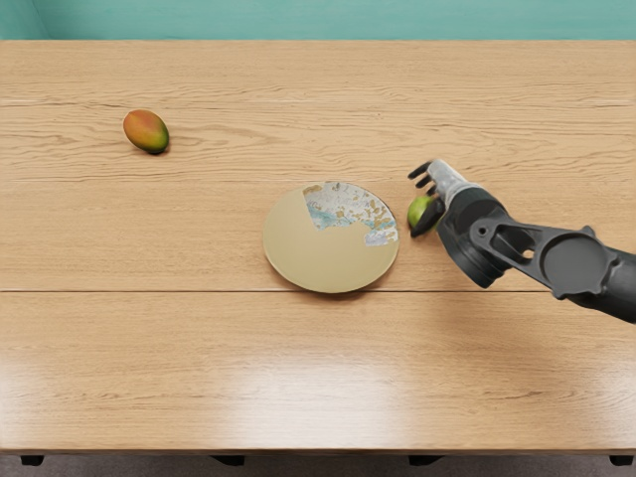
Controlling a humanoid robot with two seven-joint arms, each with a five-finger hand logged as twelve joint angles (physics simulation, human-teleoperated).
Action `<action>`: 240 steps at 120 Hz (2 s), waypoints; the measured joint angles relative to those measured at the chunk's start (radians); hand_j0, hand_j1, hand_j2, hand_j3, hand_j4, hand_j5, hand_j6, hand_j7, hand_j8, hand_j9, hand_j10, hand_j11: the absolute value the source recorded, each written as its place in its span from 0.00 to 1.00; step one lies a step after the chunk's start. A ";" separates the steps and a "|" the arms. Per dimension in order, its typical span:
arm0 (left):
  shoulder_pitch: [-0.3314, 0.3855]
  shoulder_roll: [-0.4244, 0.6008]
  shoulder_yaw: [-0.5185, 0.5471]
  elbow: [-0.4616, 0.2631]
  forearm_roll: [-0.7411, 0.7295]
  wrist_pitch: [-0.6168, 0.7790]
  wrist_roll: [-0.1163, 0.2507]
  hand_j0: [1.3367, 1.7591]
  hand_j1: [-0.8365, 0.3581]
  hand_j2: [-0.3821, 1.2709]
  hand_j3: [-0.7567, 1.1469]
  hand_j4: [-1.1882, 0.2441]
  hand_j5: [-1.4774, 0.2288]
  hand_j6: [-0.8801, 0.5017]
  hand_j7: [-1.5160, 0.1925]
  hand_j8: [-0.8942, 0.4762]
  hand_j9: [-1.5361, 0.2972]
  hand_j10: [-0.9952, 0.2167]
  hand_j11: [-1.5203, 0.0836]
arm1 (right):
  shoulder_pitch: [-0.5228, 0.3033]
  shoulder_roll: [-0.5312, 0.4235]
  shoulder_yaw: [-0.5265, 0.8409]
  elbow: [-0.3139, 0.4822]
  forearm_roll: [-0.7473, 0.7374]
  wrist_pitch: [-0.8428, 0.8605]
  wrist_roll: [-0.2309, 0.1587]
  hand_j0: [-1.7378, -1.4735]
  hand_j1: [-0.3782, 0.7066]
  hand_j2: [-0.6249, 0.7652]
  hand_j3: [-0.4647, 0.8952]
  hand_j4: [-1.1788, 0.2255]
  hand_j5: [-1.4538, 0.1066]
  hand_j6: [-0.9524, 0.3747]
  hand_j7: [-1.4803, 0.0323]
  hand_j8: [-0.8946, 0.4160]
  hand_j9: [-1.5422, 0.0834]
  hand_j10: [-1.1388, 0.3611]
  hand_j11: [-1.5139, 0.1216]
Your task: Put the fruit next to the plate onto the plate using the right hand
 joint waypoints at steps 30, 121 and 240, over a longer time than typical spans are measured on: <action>0.000 0.000 0.000 0.000 0.000 0.000 0.000 0.76 0.99 0.23 0.40 0.83 0.87 0.64 0.89 0.65 0.84 0.82 0.95 | 0.002 -0.002 0.001 0.006 0.008 0.006 -0.002 0.30 0.57 0.41 0.34 0.48 0.51 0.34 0.54 0.33 0.55 0.56 0.68; 0.000 0.000 0.000 0.000 0.000 0.000 0.000 0.76 0.99 0.23 0.40 0.83 0.87 0.64 0.89 0.65 0.84 0.82 0.95 | 0.027 0.021 0.186 0.167 0.016 0.133 -0.001 0.33 0.61 0.51 0.34 0.37 0.36 0.35 0.40 0.41 0.40 0.45 0.41; 0.000 0.000 0.000 0.000 0.000 -0.001 0.000 0.76 0.99 0.23 0.40 0.83 0.87 0.64 0.89 0.65 0.84 0.82 0.95 | -0.266 -0.088 0.803 0.329 0.251 0.792 0.000 0.30 0.09 0.45 0.34 0.79 0.88 0.68 0.92 0.65 0.90 0.72 0.86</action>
